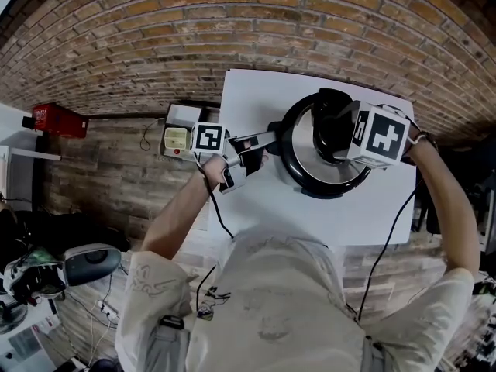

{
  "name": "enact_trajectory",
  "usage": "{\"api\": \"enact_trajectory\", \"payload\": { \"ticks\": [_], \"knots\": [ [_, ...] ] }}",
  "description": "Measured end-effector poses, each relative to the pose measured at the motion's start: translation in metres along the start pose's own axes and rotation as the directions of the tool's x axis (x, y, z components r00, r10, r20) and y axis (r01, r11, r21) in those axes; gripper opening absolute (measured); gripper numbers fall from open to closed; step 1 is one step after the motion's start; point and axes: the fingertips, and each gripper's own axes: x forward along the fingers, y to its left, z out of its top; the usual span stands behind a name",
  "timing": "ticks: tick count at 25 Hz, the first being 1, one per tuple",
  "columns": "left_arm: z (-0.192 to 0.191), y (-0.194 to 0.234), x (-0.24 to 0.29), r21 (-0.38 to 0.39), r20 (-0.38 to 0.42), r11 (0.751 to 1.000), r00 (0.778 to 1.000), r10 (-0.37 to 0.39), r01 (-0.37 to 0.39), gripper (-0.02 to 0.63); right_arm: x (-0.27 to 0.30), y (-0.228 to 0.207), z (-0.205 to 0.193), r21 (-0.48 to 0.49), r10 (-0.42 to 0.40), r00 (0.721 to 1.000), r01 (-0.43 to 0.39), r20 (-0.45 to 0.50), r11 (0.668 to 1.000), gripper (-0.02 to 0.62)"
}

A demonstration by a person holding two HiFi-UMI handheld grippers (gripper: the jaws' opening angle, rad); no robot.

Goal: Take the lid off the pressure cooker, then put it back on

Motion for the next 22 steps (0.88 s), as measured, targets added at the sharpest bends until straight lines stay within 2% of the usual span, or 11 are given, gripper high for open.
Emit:
{"api": "enact_trajectory", "payload": {
  "ticks": [3,8,12,15,18,20,22],
  "knots": [
    [0.001,0.001,-0.002,-0.003,0.007,1.0,1.0,0.004,-0.004,0.078,0.001,-0.001,0.0,0.015,0.012,0.999,-0.012,-0.035,1.0,0.293],
    [0.001,0.001,-0.002,-0.014,0.024,1.0,1.0,-0.008,0.008,0.077,0.002,-0.002,-0.001,0.072,0.026,0.999,-0.024,-0.032,0.997,0.293],
    [0.001,0.006,-0.003,-0.03,0.034,1.0,0.999,0.007,-0.006,0.075,0.002,-0.004,-0.002,0.168,0.02,0.999,-0.014,-0.036,0.986,0.293],
    [0.002,0.0,-0.002,-0.032,0.049,0.999,0.999,-0.024,0.025,0.075,0.002,-0.006,-0.002,0.254,0.01,0.999,0.002,-0.045,0.967,0.293],
    [0.002,0.001,-0.002,-0.038,0.061,0.999,0.998,-0.02,0.022,0.074,0.001,-0.012,-0.004,0.392,-0.009,0.998,0.033,-0.062,0.919,0.295],
    [0.003,0.002,-0.003,-0.036,0.065,0.999,0.998,-0.016,0.018,0.072,0.002,-0.014,-0.005,0.51,-0.011,0.998,0.045,-0.069,0.859,0.295],
    [0.001,0.003,-0.002,-0.038,0.065,0.999,0.998,-0.014,0.017,0.072,0.002,-0.013,-0.008,0.587,-0.006,0.996,0.055,-0.085,0.808,0.299]
  ]
}}
